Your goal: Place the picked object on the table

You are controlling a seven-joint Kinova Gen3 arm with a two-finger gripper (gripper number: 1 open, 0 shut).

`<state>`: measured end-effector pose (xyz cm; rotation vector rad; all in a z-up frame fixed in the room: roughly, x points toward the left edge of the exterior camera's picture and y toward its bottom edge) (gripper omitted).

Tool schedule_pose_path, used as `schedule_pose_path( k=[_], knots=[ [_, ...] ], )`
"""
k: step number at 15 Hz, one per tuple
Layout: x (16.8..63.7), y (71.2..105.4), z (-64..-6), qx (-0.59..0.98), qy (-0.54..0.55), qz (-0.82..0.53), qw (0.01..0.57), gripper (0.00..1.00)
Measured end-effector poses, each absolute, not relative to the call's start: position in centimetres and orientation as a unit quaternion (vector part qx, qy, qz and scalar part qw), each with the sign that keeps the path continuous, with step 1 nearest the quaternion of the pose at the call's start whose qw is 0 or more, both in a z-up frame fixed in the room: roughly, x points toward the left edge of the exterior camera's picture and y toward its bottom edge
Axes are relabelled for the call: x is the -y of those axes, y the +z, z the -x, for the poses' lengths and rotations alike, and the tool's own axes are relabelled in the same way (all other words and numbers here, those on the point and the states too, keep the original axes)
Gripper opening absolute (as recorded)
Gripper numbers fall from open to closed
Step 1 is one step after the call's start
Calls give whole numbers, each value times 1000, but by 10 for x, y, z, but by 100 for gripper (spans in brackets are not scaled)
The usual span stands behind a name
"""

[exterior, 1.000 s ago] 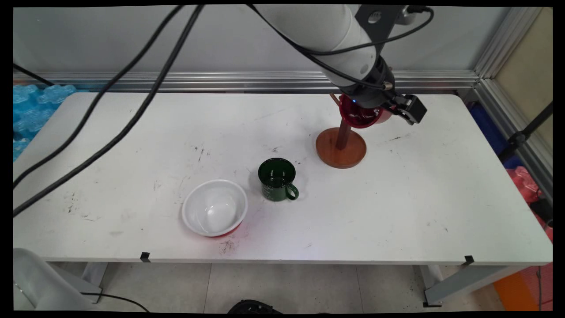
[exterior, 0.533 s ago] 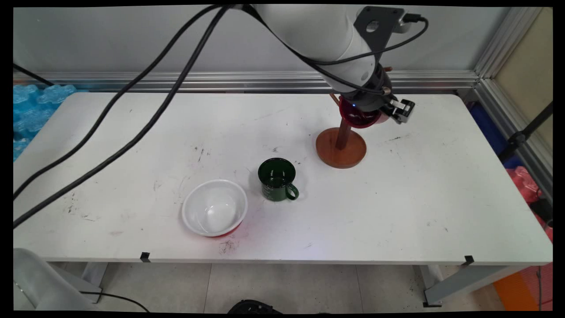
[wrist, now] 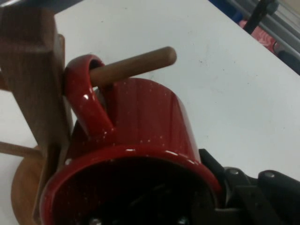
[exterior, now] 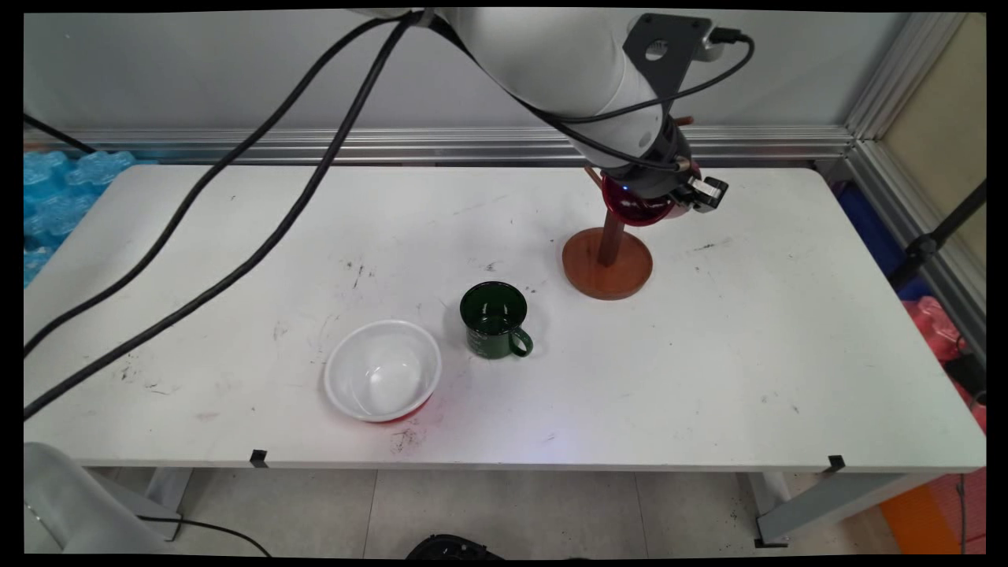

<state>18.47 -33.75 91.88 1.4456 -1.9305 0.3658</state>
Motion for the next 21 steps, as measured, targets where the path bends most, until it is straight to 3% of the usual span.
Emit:
schedule_pose_path(
  k=[21],
  knots=[
    [313, 941, -182, 756, 138, -518, 376, 0]
  ],
)
